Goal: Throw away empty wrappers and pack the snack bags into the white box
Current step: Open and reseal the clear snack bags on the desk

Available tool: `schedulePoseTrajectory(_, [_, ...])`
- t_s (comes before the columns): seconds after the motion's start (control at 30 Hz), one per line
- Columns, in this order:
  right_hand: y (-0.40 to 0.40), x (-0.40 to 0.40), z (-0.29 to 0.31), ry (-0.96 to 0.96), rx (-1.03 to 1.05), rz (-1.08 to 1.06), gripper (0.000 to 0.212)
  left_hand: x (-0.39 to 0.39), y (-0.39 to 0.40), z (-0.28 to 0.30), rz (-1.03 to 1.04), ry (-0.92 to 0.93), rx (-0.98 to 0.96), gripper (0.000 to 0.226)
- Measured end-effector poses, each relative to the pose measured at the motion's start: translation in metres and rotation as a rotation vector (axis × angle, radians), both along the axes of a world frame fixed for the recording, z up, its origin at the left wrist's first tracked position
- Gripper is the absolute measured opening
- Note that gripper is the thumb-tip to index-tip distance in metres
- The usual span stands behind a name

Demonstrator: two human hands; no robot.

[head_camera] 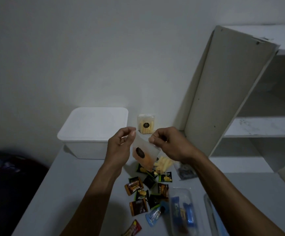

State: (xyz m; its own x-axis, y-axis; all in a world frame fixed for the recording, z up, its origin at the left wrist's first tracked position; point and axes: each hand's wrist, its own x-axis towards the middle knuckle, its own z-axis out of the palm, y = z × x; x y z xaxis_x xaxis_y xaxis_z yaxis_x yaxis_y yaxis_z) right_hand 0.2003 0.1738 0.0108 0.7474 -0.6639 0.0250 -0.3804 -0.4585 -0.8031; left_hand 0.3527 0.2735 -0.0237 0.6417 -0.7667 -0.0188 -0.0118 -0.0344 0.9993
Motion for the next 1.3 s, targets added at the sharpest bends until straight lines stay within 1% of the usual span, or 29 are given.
schedulePoseTrajectory(0.07, [0.001, -0.002, 0.003, -0.007, 0.022, -0.003, 0.027, 0.006, 0.003, -0.003, 0.022, 0.030, -0.017, 0.009])
schedulePoseTrajectory(0.2, [0.014, -0.008, -0.007, -0.162, 0.170, -0.135, 0.021, 0.011, 0.008, -0.009, 0.078, 0.173, -0.034, 0.004])
schedulePoseTrajectory(0.3, [0.025, -0.009, -0.033, -0.229, 0.156, -0.249, 0.010, 0.017, 0.012, -0.019, 0.084, 0.269, -0.016, 0.003])
schedulePoseTrajectory(0.4, [0.036, -0.007, -0.057, -0.297, 0.138, -0.375, 0.010, 0.019, 0.015, -0.031, 0.054, 0.313, 0.010, 0.005])
schedulePoseTrajectory(0.5, [0.038, -0.005, -0.071, -0.313, 0.129, -0.473, 0.011, 0.015, 0.011, -0.041, 0.048, 0.275, 0.040, 0.008])
schedulePoseTrajectory(0.63, [0.019, -0.010, -0.086, -0.290, 0.150, -0.555, 0.015, 0.005, -0.009, -0.055, 0.065, 0.180, 0.097, 0.004])
schedulePoseTrajectory(0.73, [-0.008, -0.013, -0.097, -0.286, 0.157, -0.599, 0.013, 0.000, -0.037, -0.068, 0.084, 0.168, 0.122, 0.003])
schedulePoseTrajectory(0.8, [-0.030, -0.013, -0.104, -0.294, 0.168, -0.618, 0.012, -0.003, -0.059, -0.074, 0.090, 0.122, 0.115, 0.003])
schedulePoseTrajectory(0.93, [-0.089, -0.009, -0.118, -0.288, 0.168, -0.653, 0.010, -0.003, -0.120, -0.082, 0.135, 0.000, 0.127, 0.004])
schedulePoseTrajectory(1.07, [-0.158, 0.002, -0.136, -0.311, 0.151, -0.712, 0.011, 0.001, -0.189, -0.093, 0.154, -0.048, 0.149, 0.011])
schedulePoseTrajectory(1.1, [-0.175, 0.004, -0.144, -0.308, 0.143, -0.725, 0.012, 0.001, -0.205, -0.099, 0.155, -0.050, 0.162, 0.011])
schedulePoseTrajectory(1.17, [-0.208, 0.009, -0.161, -0.287, 0.146, -0.748, 0.011, 0.002, -0.236, -0.114, 0.169, -0.040, 0.194, 0.003])
schedulePoseTrajectory(1.23, [-0.234, 0.013, -0.179, -0.237, 0.142, -0.776, 0.011, 0.002, -0.263, -0.127, 0.203, 0.017, 0.227, 0.016])
schedulePoseTrajectory(1.3, [-0.256, 0.017, -0.195, -0.194, 0.148, -0.810, 0.011, 0.003, -0.285, -0.142, 0.226, 0.089, 0.255, 0.022])
